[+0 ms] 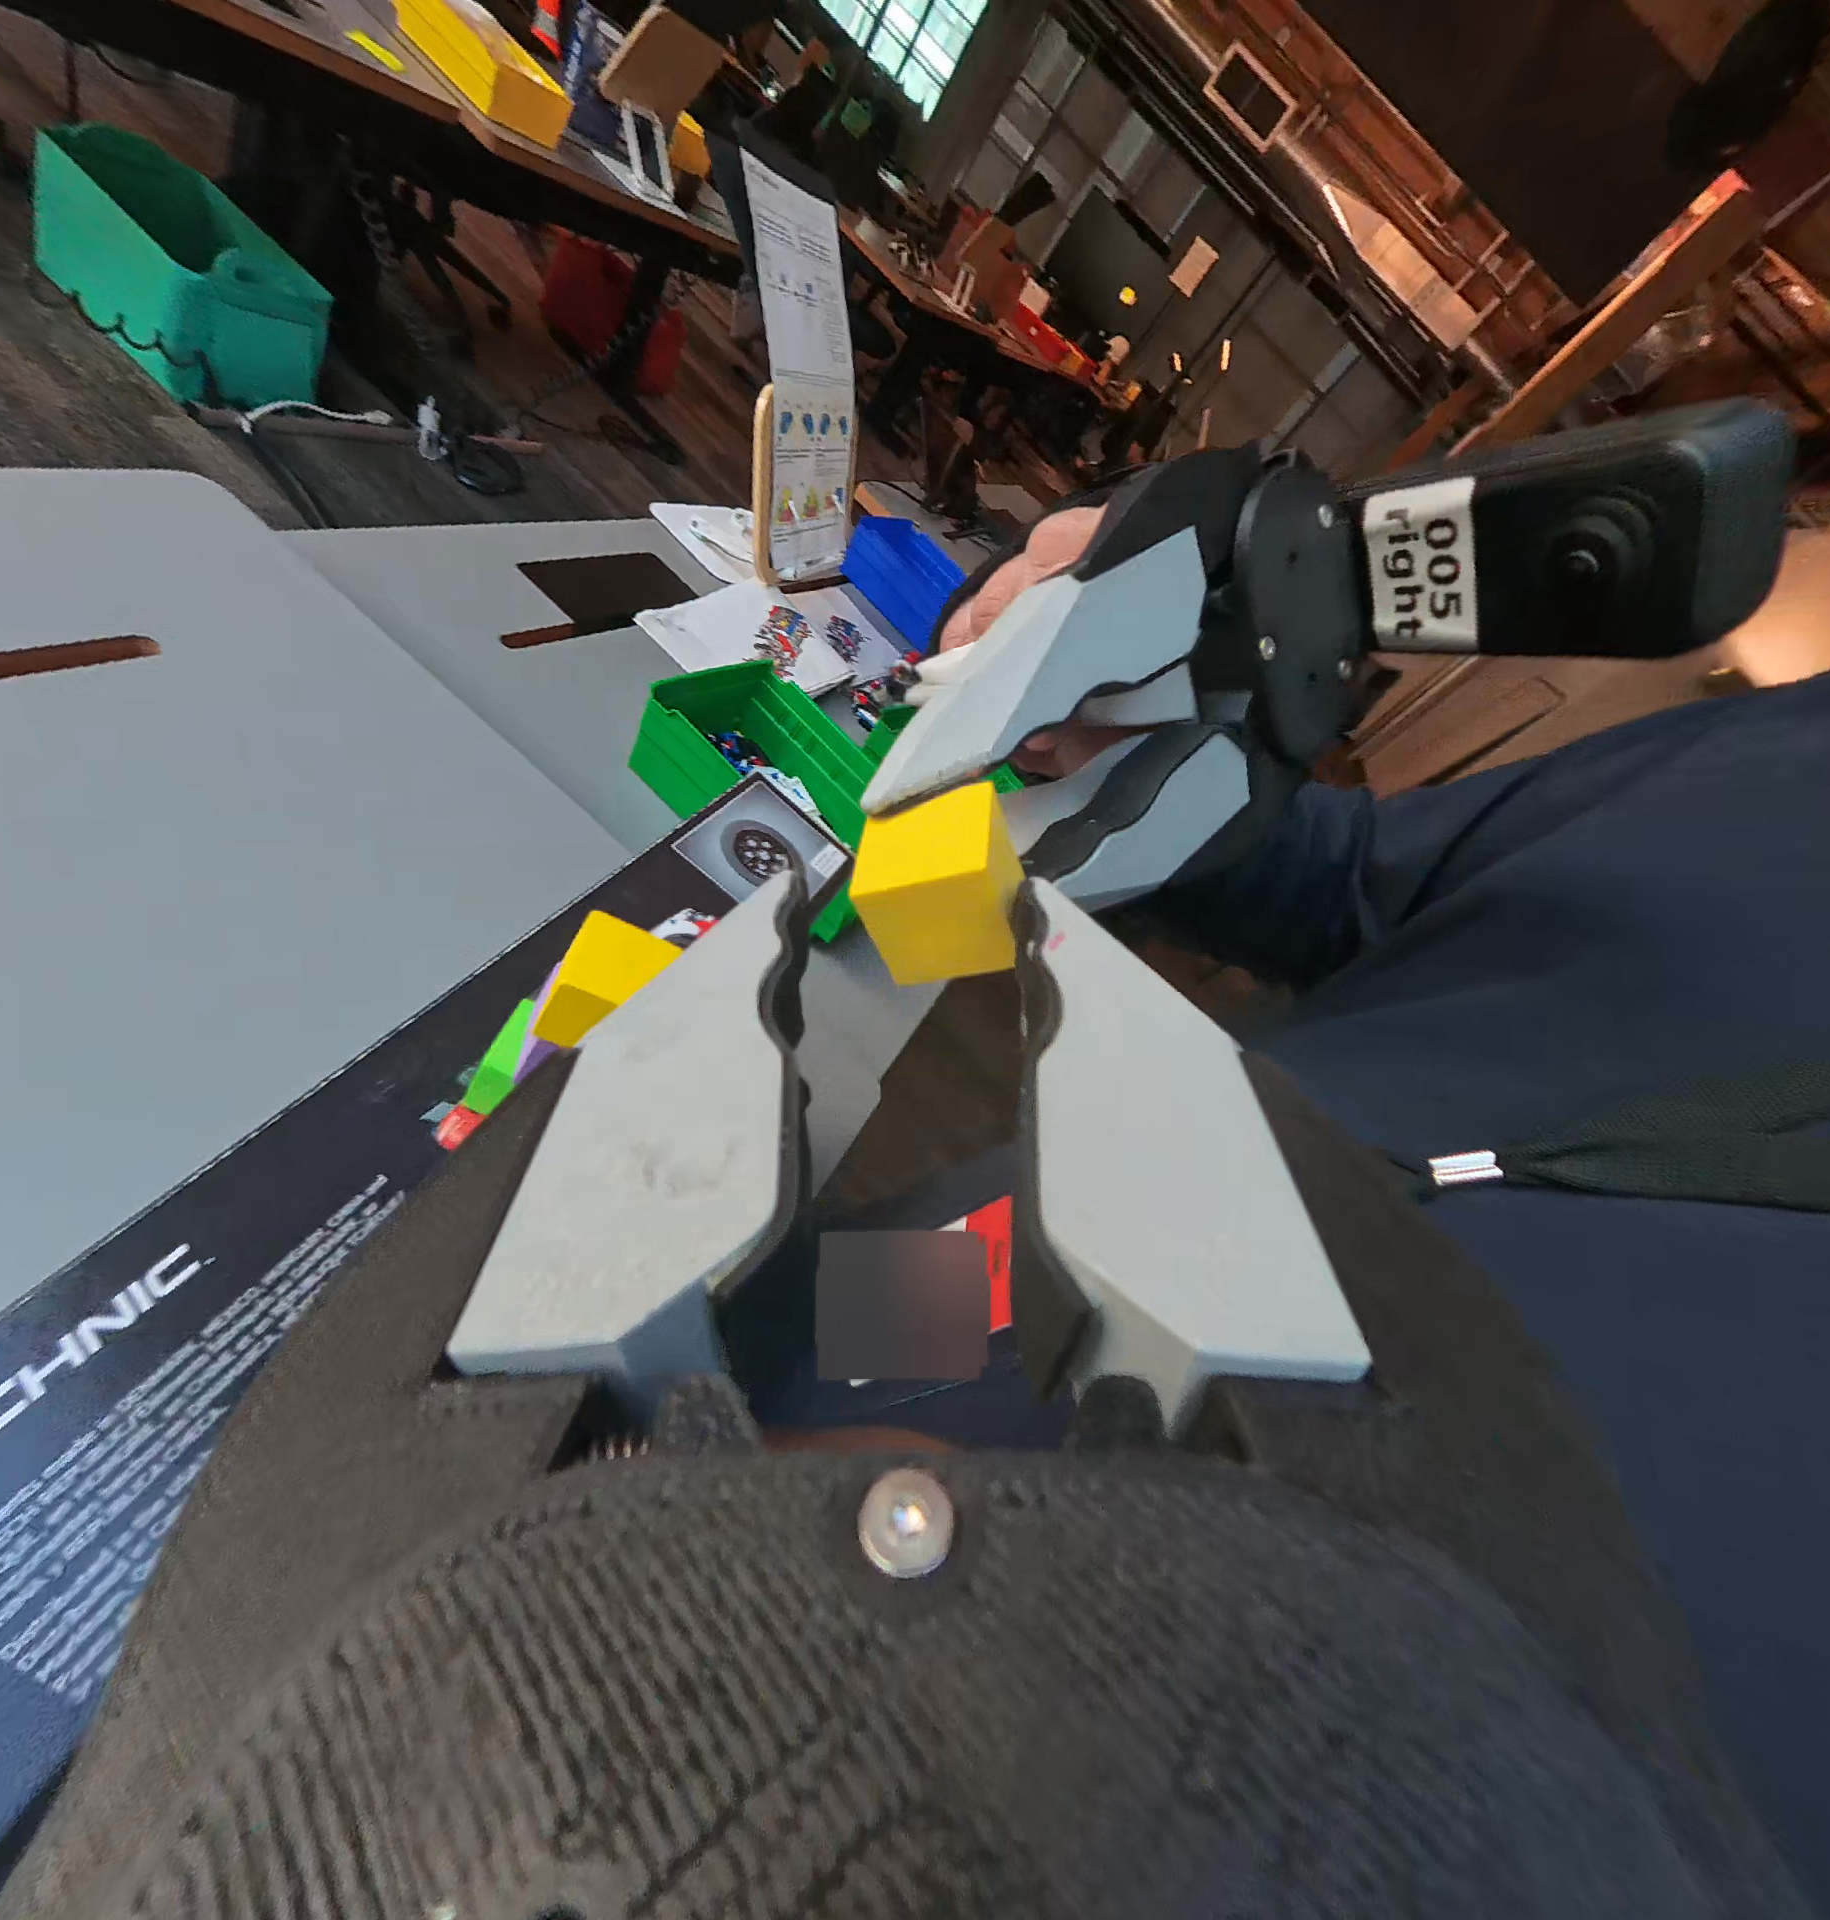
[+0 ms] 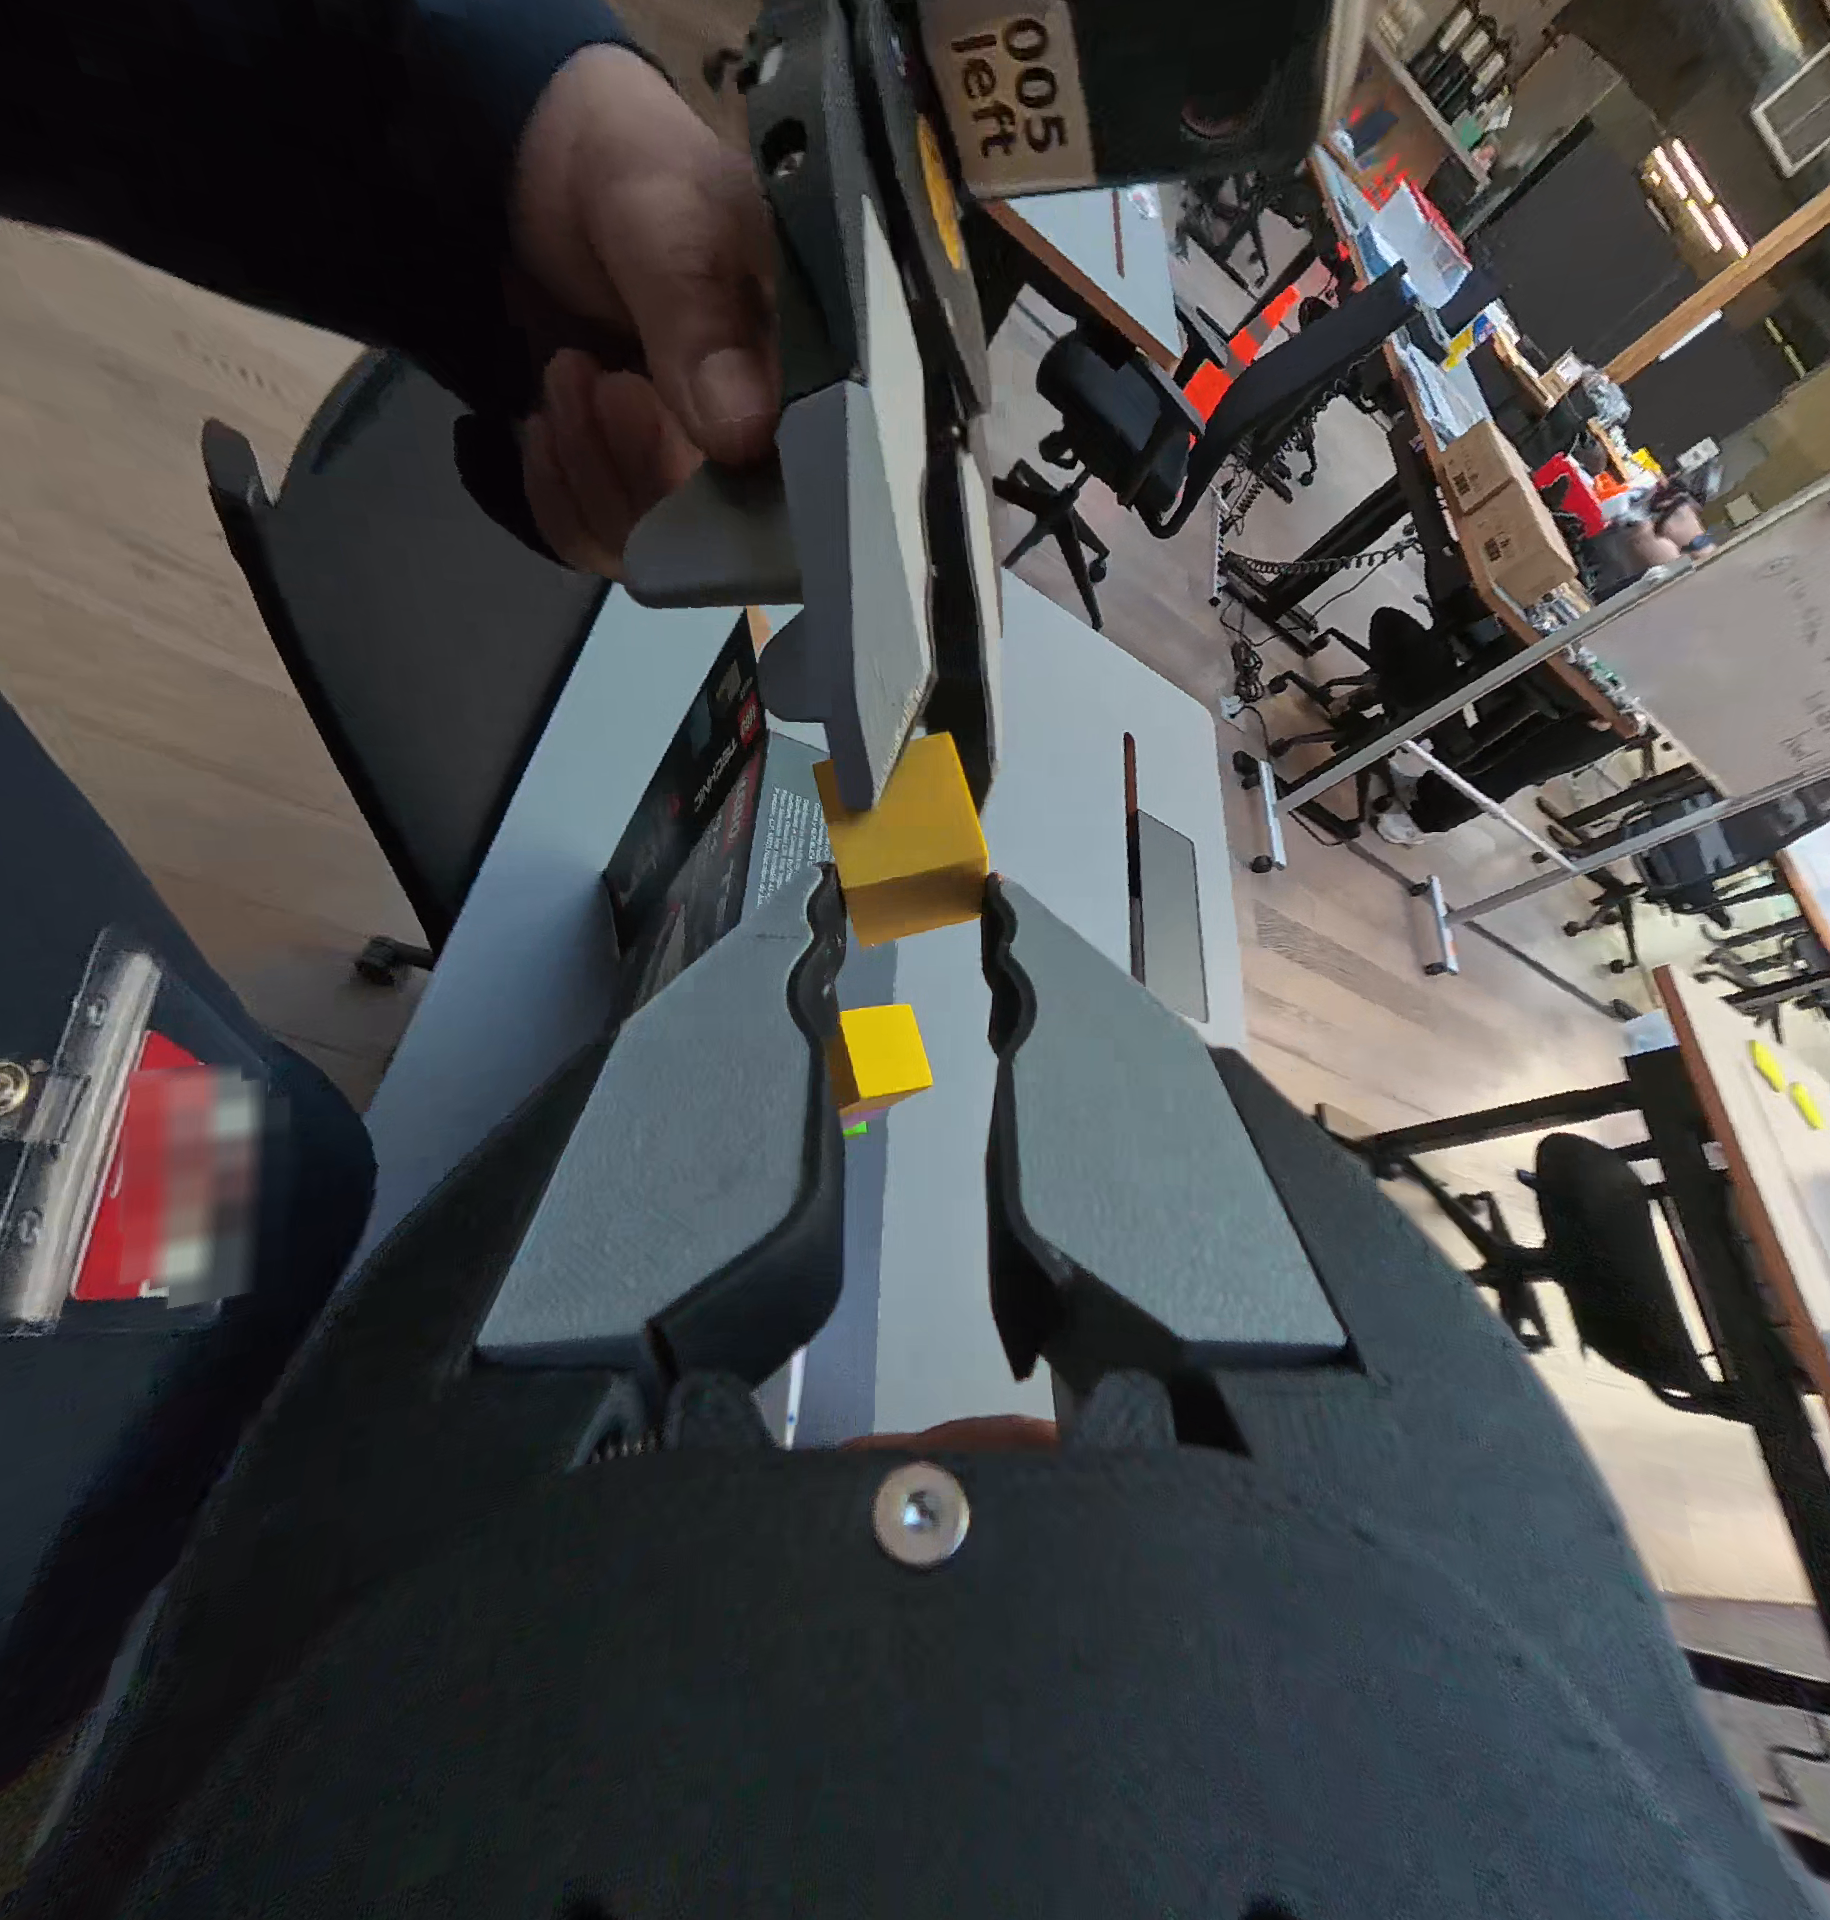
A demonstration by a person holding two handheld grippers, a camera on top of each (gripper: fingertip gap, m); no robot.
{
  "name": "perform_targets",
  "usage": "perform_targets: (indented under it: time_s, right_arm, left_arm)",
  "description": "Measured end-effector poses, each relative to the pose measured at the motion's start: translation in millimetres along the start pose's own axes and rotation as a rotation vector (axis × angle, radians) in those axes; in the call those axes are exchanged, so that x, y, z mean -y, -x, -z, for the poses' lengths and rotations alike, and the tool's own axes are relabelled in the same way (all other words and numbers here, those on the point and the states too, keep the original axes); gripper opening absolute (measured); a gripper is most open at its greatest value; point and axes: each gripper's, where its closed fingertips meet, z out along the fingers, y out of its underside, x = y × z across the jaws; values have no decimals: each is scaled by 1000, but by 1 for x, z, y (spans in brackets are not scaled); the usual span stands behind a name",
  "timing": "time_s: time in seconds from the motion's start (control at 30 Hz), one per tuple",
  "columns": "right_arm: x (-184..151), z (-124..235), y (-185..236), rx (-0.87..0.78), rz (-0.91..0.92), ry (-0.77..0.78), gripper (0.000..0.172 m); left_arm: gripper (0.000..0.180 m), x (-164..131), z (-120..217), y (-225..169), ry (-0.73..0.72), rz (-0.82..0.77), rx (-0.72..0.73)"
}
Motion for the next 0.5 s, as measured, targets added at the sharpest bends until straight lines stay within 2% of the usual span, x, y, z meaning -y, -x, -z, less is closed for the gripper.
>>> perform_targets:
  time_s: [0.1,0.27,0.4,0.5]
  right_arm:
    - [-6,0,-5,24,-135,-34,24]
    - [-38,-6,-13,93,-429,-4,23]
    - [-54,-11,-14,161,-659,-35,23]
    - [-68,-19,-11,163,-741,-15,24]
  left_arm:
    - [38,3,5,7,-17,-15,55]
    - [40,-6,13,31,17,-50,193]
    - [39,-17,15,38,21,-8,191]
    - [36,-23,15,41,13,10,190]
